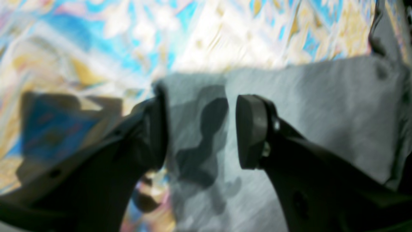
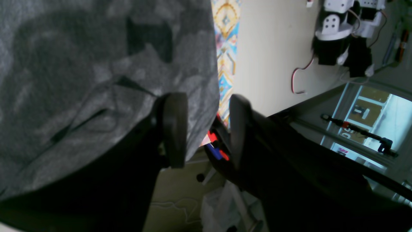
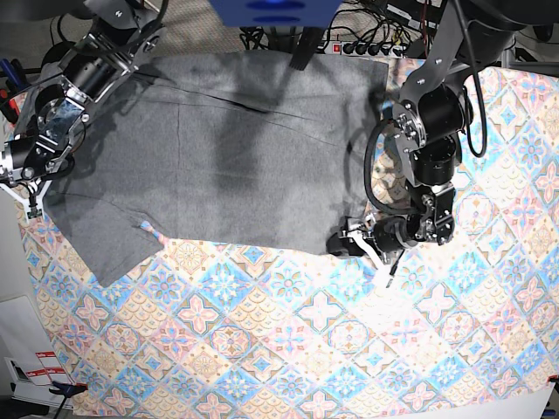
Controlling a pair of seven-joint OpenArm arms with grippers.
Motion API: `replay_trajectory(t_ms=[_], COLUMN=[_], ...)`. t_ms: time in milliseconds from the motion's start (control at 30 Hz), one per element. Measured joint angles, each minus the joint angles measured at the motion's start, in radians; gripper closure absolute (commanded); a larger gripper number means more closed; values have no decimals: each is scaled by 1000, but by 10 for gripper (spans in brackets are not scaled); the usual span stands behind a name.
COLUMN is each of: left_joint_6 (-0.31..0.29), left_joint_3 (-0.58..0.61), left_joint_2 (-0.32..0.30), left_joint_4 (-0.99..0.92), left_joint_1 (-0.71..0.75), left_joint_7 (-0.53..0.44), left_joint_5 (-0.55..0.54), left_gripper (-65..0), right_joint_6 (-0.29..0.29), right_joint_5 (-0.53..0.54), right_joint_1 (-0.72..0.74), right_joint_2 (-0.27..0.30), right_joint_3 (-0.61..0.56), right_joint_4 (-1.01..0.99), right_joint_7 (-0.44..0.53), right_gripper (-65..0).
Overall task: Fold the T-shirt properly
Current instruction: 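Release the shirt and move both grippers to its opposite long edge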
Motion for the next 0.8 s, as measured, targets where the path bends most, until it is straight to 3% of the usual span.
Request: replay_trajectory(t_ms=[133, 300, 433, 567, 700, 800], left_joint_6=[-6, -2, -1, -6, -6, -6], left_joint_3=[0, 65, 82, 82, 84, 83], left_joint_2=[2, -4, -6, -6, -6, -7], left_joint_4=[-12, -11, -11, -11, -11, -11], left_joint_1=[2, 3, 9, 21, 26, 31], left_joint_7=[-20, -31, -31, -39, -37, -43], left_joint_5=[-8, -13, -17, -33, -28, -33], left_gripper=[-311, -215, -193, -193, -193, -189], right_joint_6=[0, 3, -2, -2, 2, -1], right_joint_5=[-12, 16, -8, -11, -5, -6], right_joint_1=[60, 261, 353, 383, 382, 395], right_joint_2=[1, 37, 51, 61, 45, 55], right_joint_3=[8, 5, 58, 16, -22, -18], right_joint_4=[-66, -350, -446, -501, -555, -656], right_joint_7=[8, 58, 76, 134, 235, 377], right_gripper=[-211, -219, -339, -430, -434, -434])
